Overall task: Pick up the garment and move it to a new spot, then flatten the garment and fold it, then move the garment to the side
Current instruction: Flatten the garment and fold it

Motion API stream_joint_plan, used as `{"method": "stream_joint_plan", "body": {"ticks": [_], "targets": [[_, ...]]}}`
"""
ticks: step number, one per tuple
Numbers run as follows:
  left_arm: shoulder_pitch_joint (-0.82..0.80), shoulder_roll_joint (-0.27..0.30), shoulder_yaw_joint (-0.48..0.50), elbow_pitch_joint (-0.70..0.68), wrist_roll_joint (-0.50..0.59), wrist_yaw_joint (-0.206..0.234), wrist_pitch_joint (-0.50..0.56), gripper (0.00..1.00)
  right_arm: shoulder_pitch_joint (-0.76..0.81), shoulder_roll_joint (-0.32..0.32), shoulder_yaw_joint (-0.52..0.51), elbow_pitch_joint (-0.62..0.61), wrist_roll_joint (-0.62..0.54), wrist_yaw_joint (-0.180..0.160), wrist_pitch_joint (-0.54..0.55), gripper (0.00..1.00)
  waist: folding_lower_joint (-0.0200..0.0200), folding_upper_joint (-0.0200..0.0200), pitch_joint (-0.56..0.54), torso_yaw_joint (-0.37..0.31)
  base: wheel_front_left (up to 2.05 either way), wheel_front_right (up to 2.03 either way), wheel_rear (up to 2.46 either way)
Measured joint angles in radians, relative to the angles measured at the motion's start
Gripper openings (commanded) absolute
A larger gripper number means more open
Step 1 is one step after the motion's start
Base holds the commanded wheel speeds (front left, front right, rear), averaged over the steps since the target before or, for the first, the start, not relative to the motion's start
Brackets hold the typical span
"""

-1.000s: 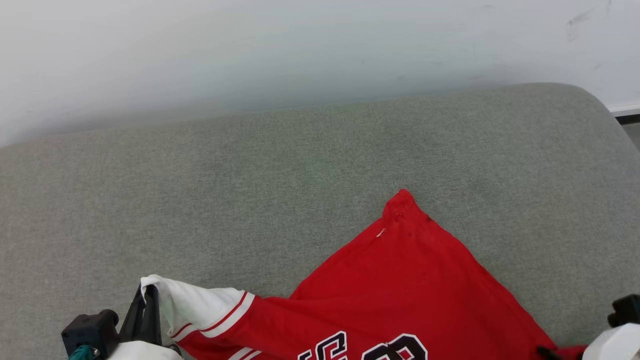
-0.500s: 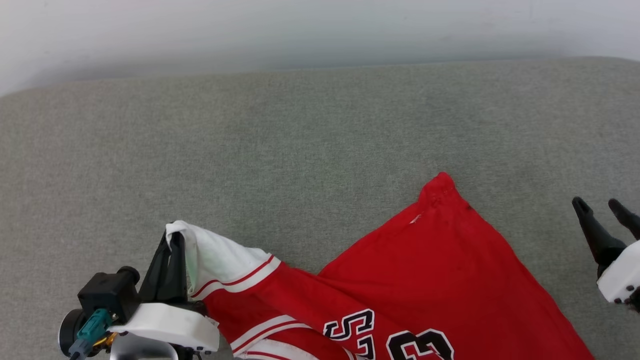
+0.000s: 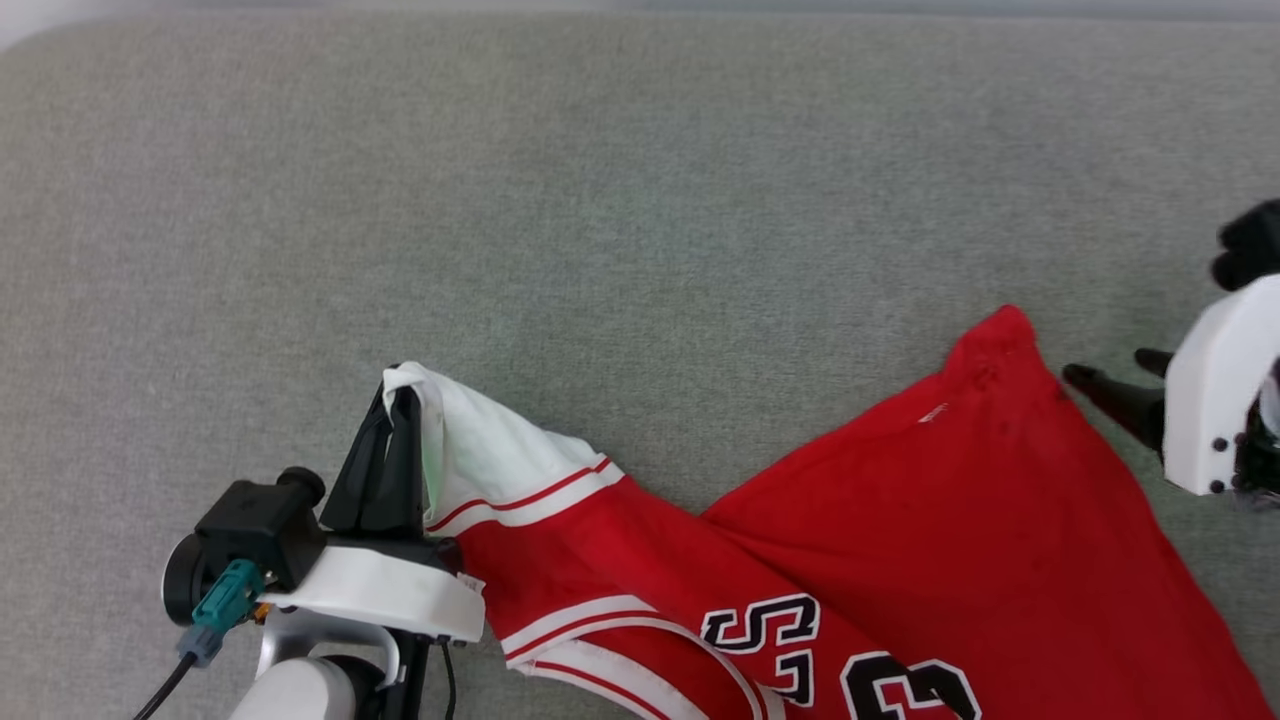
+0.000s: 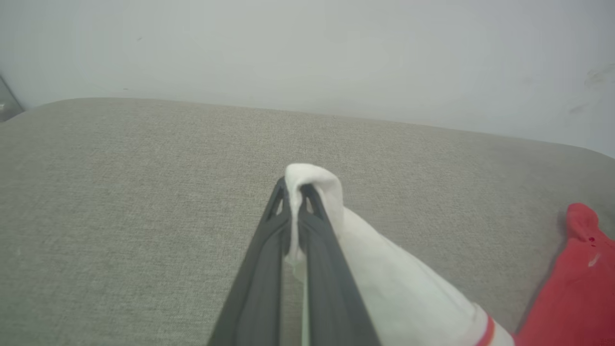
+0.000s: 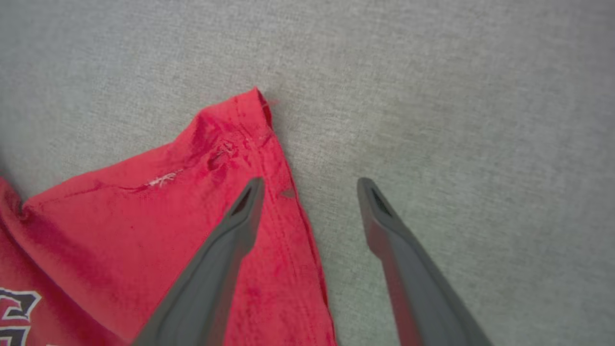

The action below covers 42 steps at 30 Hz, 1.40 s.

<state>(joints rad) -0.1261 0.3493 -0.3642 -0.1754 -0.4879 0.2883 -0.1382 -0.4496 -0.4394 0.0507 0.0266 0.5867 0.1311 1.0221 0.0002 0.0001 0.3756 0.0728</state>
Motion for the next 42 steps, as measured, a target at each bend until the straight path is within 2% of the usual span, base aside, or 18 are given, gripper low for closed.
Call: {"method": "stream_joint_plan", "body": {"ticks": [5,13,14,16,25,31,36,42], "targets": [[-0.028,-0.009,-0.012,0.012,0.001,-0.015,-0.007,0.0,-0.06,0.018,0.048,0.022,0.002,0.0,0.099,1.0,0.0,0.0,0.039,0.022,0.0,0.0,0.0],[-0.045,-0.017,-0.024,0.043,-0.003,-0.028,-0.016,0.0,-0.089,0.009,0.127,0.083,0.015,0.0,0.132,1.0,-0.0001,0.0,0.06,0.043,0.0,0.0,0.0],[-0.046,-0.018,-0.025,0.045,-0.007,-0.031,-0.016,0.0,-0.09,0.005,0.135,0.085,0.022,0.0,0.132,0.41,-0.0001,0.0,0.059,0.044,0.0,0.0,0.0],[-0.046,-0.02,-0.028,0.056,-0.01,-0.034,-0.019,0.0,-0.09,0.001,0.147,0.092,0.037,0.0,0.125,0.0,-0.0001,0.0,0.054,0.044,0.0,0.0,0.0],[-0.051,-0.019,-0.026,0.102,-0.046,-0.064,-0.023,0.0,-0.078,-0.016,0.204,0.121,0.069,0.0,0.026,0.0,-0.0001,0.0,-0.005,0.042,0.0,0.0,0.0],[-0.096,0.017,-0.008,0.145,-0.062,-0.094,-0.005,0.0,-0.077,-0.025,0.189,0.147,0.064,0.0,-0.077,0.0,-0.0001,0.0,-0.084,0.03,0.0,0.0,0.0],[-0.2,0.053,0.013,0.207,-0.069,-0.129,0.022,0.0,-0.081,-0.027,0.159,0.184,0.026,0.0,-0.175,0.0,-0.0002,0.0,-0.165,0.014,0.0,0.0,0.0],[-0.399,0.051,0.03,0.361,-0.08,-0.172,0.04,0.0,-0.14,0.004,0.146,0.25,-0.028,0.0,-0.272,0.0,-0.0003,0.0,-0.252,-0.015,0.0,0.0,0.0]]}}
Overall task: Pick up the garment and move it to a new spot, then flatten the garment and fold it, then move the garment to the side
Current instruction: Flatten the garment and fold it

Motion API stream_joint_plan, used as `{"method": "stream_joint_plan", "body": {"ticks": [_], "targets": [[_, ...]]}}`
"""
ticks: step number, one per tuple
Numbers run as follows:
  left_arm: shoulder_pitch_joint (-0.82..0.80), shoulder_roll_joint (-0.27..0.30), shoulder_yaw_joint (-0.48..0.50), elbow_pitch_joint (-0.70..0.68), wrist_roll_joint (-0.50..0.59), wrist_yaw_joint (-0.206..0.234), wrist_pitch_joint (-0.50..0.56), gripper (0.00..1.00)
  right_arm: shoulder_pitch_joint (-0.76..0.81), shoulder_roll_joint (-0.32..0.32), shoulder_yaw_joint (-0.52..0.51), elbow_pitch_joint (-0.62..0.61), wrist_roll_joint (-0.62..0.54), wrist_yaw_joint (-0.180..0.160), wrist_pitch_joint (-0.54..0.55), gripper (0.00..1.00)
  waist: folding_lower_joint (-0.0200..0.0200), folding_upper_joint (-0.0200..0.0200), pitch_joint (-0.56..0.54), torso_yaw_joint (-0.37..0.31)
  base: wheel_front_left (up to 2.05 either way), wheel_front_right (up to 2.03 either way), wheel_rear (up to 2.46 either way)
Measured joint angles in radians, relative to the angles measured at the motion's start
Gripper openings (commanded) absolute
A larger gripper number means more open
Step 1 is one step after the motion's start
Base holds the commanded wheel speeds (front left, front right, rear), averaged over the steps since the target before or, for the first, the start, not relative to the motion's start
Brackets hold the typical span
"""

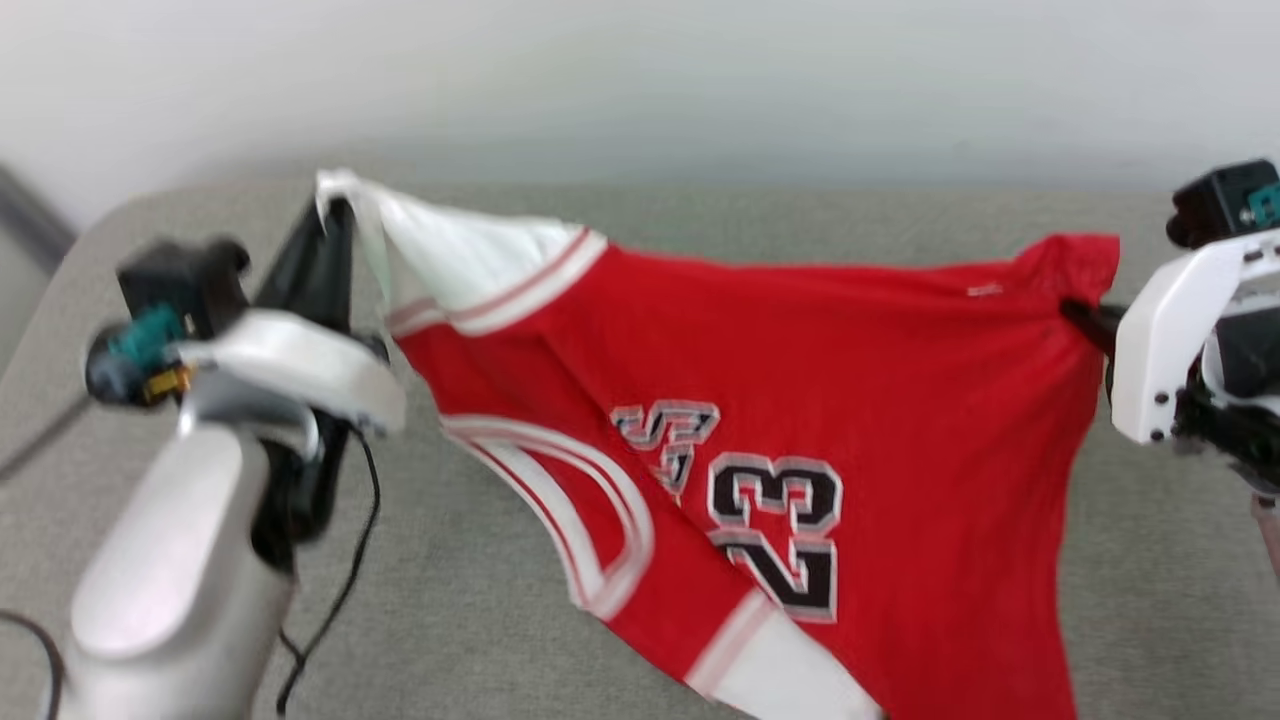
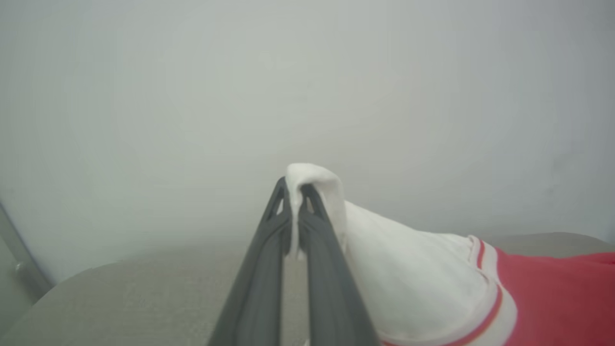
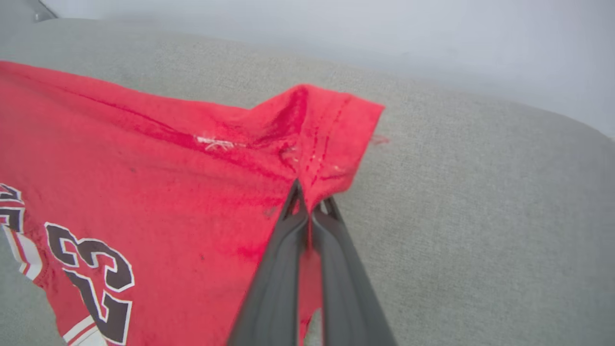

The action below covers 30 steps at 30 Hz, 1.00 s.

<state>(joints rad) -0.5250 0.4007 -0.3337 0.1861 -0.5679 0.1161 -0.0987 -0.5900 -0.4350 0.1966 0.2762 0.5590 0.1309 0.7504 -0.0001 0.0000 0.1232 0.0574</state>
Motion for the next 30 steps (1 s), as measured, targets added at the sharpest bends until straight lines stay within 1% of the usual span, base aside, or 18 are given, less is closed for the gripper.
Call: {"method": "stream_joint_plan", "body": {"ticks": [6,11,14,19,20,22,23,25,26,27,30], "targets": [[-0.197,-0.025,-0.003,0.183,0.001,-0.034,0.006,0.0,-0.103,0.02,-0.002,0.083,-0.044,0.0,-0.095,0.0,0.0,0.0,-0.045,-0.047,0.0,0.0,0.0],[-0.37,-0.03,-0.005,0.316,0.02,-0.065,-0.018,0.0,-0.213,0.024,-0.003,0.137,-0.069,0.0,-0.165,0.0,-0.0002,0.0,-0.037,-0.074,0.0,0.0,0.0],[-0.482,-0.026,-0.004,0.388,0.035,-0.081,-0.038,0.0,-0.296,0.024,-0.002,0.164,-0.089,0.0,-0.208,0.0,-0.0001,0.0,-0.01,-0.084,0.0,0.0,0.0],[-0.66,-0.021,-0.006,0.467,0.062,-0.099,-0.069,0.0,-0.439,0.017,-0.003,0.201,-0.115,0.001,-0.282,0.0,0.0,0.0,0.055,-0.098,0.0,0.0,0.0],[-0.66,-0.021,-0.006,0.467,0.062,-0.099,-0.069,0.0,-0.439,0.017,-0.003,0.201,-0.115,0.001,-0.282,0.0,0.0,0.0,0.055,-0.098,0.0,0.0,0.0],[-0.721,-0.015,0.003,0.485,0.063,-0.107,-0.08,0.0,-0.497,0.011,0.002,0.212,-0.122,0.001,-0.316,0.0,0.0,0.0,0.087,-0.103,0.0,0.0,0.0],[-0.784,-0.005,0.008,0.499,0.064,-0.109,-0.08,0.0,-0.556,0.011,0.005,0.225,-0.122,0.001,-0.344,0.0,0.0,0.0,0.12,-0.108,0.0,0.0,0.0],[-0.814,0.0,0.01,0.503,0.066,-0.111,-0.08,0.0,-0.579,0.011,0.004,0.229,-0.122,0.001,-0.36,0.0,0.0,0.0,0.137,-0.111,0.0,0.0,0.0],[-0.879,0.009,0.014,0.509,0.072,-0.112,-0.076,0.0,-0.629,0.01,0.004,0.234,-0.119,0.001,-0.389,0.0,0.0,0.0,0.175,-0.117,0.0,0.0,0.0],[-0.879,0.009,0.014,0.509,0.072,-0.112,-0.076,0.0,-0.629,0.01,0.004,0.234,-0.119,0.001,-0.389,0.0,0.0,0.0,0.175,-0.117,0.0,0.0,0.0],[-0.962,0.021,0.015,0.516,0.084,-0.112,-0.079,0.0,-0.696,0.007,0.012,0.242,-0.119,0.001,-0.426,0.0,0.0001,0.0,0.235,-0.125,0.0,0.0,0.0]]}}
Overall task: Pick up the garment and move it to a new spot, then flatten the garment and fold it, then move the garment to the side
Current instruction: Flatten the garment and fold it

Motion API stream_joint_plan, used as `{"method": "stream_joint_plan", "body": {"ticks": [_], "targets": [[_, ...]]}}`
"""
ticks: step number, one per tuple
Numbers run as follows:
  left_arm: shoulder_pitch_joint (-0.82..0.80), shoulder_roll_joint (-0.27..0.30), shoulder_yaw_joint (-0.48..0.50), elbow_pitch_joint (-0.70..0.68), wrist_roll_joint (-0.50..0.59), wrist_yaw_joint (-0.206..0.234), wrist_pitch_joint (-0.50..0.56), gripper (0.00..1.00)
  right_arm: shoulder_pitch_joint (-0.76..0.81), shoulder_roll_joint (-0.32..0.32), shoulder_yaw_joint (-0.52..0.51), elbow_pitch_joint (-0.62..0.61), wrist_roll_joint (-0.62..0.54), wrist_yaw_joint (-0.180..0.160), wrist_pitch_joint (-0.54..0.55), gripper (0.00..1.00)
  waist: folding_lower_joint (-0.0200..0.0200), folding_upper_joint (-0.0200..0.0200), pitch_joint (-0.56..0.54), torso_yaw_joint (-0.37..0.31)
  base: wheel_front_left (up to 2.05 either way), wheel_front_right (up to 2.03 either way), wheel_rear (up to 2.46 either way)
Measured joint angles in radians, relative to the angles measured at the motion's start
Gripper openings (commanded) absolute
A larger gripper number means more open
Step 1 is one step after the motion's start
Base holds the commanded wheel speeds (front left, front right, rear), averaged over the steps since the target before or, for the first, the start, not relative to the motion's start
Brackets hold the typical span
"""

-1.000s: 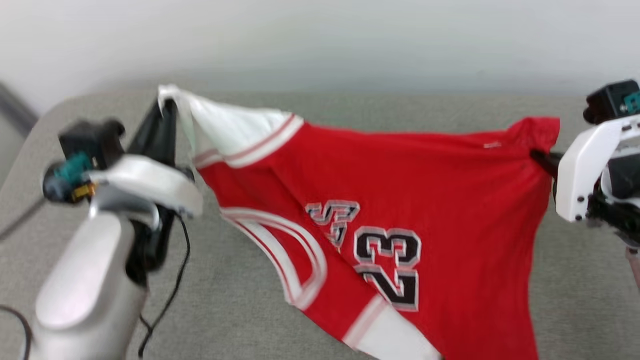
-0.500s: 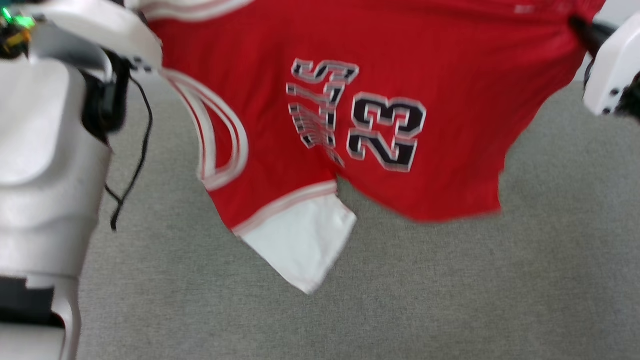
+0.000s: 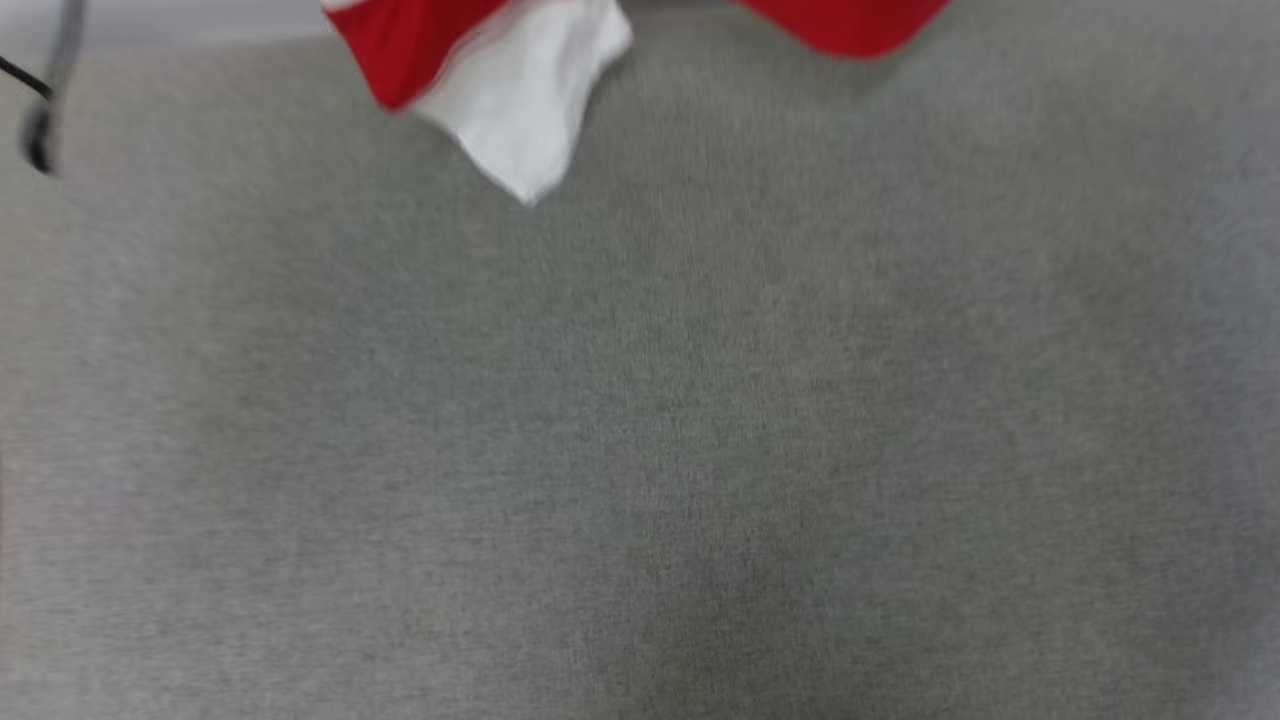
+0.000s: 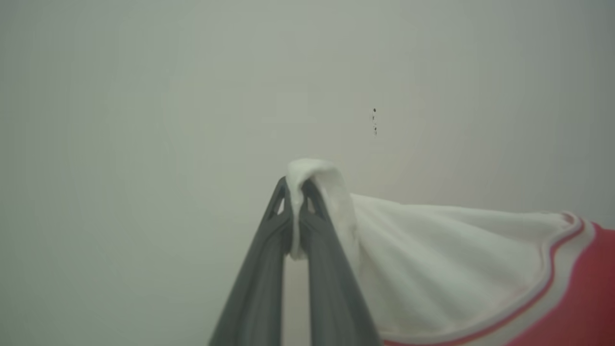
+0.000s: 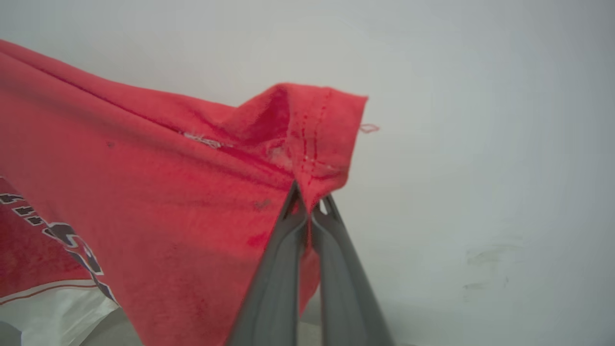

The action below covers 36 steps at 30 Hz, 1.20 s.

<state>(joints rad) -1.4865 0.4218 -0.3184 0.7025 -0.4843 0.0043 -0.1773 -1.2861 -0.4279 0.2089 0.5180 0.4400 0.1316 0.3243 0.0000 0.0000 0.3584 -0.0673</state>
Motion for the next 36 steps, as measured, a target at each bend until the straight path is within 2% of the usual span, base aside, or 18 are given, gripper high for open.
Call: {"method": "stream_joint_plan", "body": {"ticks": [8,19,27,36], "targets": [[-0.162,0.019,-0.006,0.019,0.024,0.0,-0.002,0.0,-0.195,-0.007,0.043,0.046,-0.014,0.0,-0.09,0.0,0.0002,0.0,0.184,-0.012,0.0,0.0,0.0],[-0.174,0.003,-0.011,0.093,0.012,-0.013,-0.029,0.0,-0.285,0.03,0.138,0.161,0.001,0.0,-0.168,0.0,0.0003,0.0,0.314,0.001,0.0,0.0,0.0],[-0.071,-0.032,-0.006,0.183,-0.032,-0.049,-0.06,0.0,-0.238,0.046,0.232,0.258,0.07,0.0,-0.199,0.0,0.0003,0.0,0.298,0.012,0.0,0.0,0.0],[0.213,-0.057,0.006,0.221,-0.081,-0.101,-0.081,0.0,0.017,0.032,0.361,0.294,0.2,0.0,-0.253,0.0,0.0001,0.0,0.179,0.03,0.0,0.0,0.0]]}}
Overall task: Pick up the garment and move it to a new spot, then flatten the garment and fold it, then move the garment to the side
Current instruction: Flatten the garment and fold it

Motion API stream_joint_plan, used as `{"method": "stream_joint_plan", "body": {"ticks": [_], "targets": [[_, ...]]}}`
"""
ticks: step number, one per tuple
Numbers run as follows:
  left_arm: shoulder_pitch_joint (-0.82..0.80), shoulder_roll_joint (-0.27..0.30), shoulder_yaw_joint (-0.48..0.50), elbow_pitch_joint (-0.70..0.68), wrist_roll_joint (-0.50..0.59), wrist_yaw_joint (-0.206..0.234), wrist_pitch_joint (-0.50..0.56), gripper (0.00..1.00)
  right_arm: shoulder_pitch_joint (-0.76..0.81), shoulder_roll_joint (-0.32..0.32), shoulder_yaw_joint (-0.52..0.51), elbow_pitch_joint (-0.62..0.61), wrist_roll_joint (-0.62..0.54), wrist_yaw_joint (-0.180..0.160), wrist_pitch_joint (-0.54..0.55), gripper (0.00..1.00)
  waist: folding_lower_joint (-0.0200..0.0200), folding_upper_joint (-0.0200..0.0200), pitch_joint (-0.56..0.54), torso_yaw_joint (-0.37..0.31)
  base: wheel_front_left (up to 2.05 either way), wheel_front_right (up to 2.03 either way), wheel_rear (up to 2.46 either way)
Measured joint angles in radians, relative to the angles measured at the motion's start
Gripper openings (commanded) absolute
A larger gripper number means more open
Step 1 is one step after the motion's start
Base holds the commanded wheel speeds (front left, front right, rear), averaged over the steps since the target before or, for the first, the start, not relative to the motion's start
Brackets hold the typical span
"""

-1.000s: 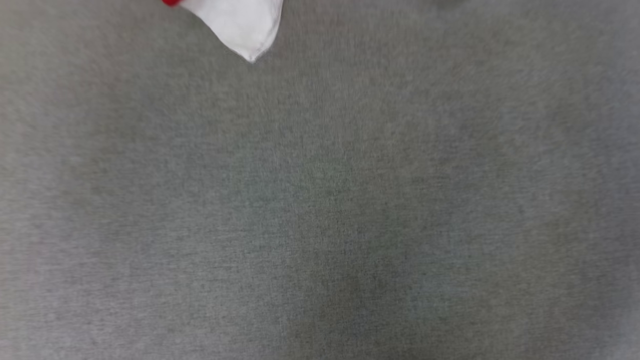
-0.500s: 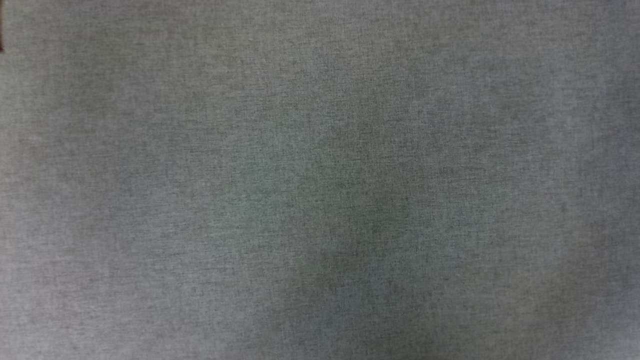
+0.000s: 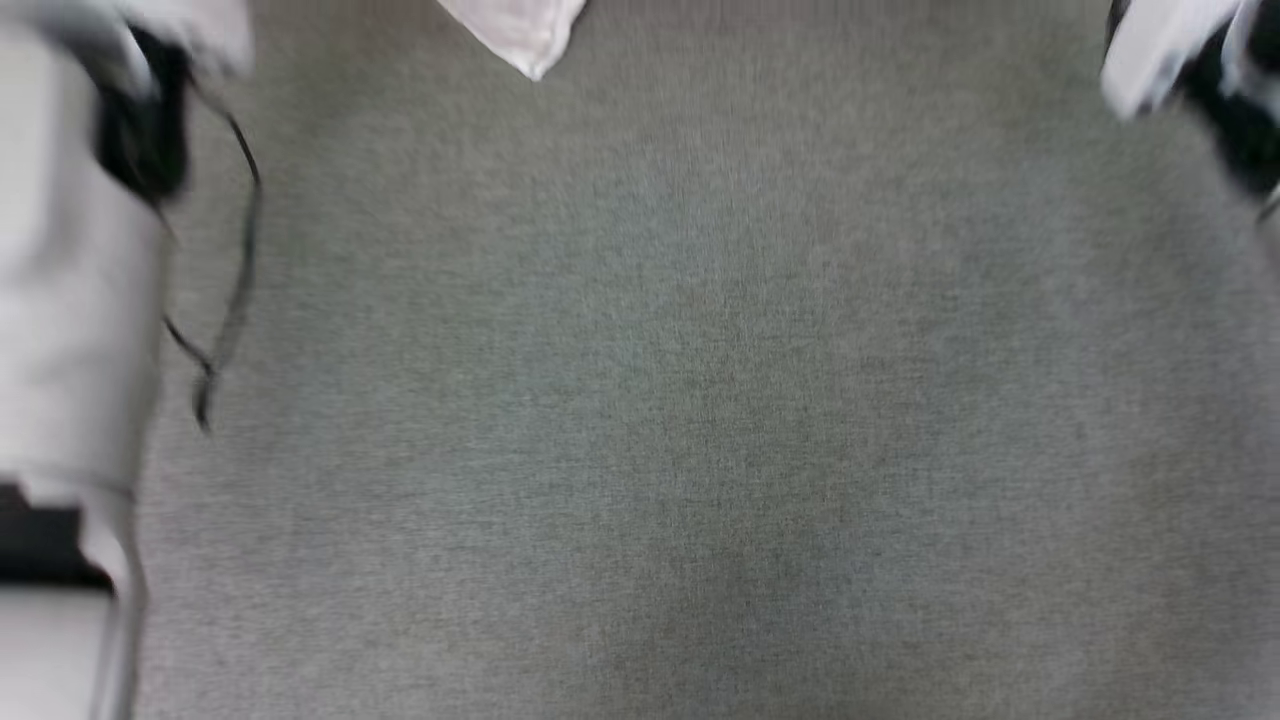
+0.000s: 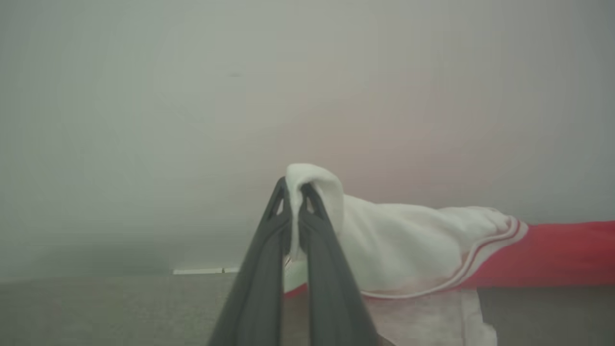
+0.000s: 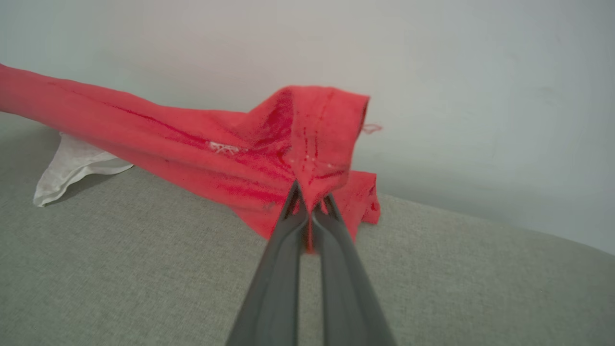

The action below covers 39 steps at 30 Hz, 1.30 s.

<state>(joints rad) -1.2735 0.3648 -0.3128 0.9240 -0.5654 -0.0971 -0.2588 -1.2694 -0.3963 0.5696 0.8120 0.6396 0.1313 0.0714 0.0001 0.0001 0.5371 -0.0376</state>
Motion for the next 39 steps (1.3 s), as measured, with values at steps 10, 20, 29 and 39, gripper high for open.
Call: {"method": "stream_joint_plan", "body": {"ticks": [10,20,29,39], "targets": [[0.533,0.032,0.024,-0.182,-0.025,-0.013,-0.002,0.0,0.36,-0.064,0.111,-0.083,0.129,0.0,-0.044,0.0,-0.0002,0.0,-0.207,0.022,0.0,0.0,0.0],[1.039,0.057,0.048,-0.488,-0.129,0.094,0.123,0.0,0.733,-0.132,0.109,-0.224,0.181,0.0,-0.053,0.0,-0.0005,0.0,-0.418,0.039,0.0,0.0,0.0],[1.408,0.107,0.105,-0.876,-0.195,0.268,0.256,0.0,1.07,-0.162,-0.068,-0.389,0.132,0.001,-0.04,0.0,-0.0006,-0.0001,-0.55,0.064,0.0,0.0,0.0],[1.596,0.144,0.135,-1.158,-0.212,0.393,0.344,0.0,1.398,-0.071,-0.371,-0.672,-0.005,0.001,0.138,0.0,-0.0005,0.0,-0.557,0.071,0.0,0.0,0.0]]}}
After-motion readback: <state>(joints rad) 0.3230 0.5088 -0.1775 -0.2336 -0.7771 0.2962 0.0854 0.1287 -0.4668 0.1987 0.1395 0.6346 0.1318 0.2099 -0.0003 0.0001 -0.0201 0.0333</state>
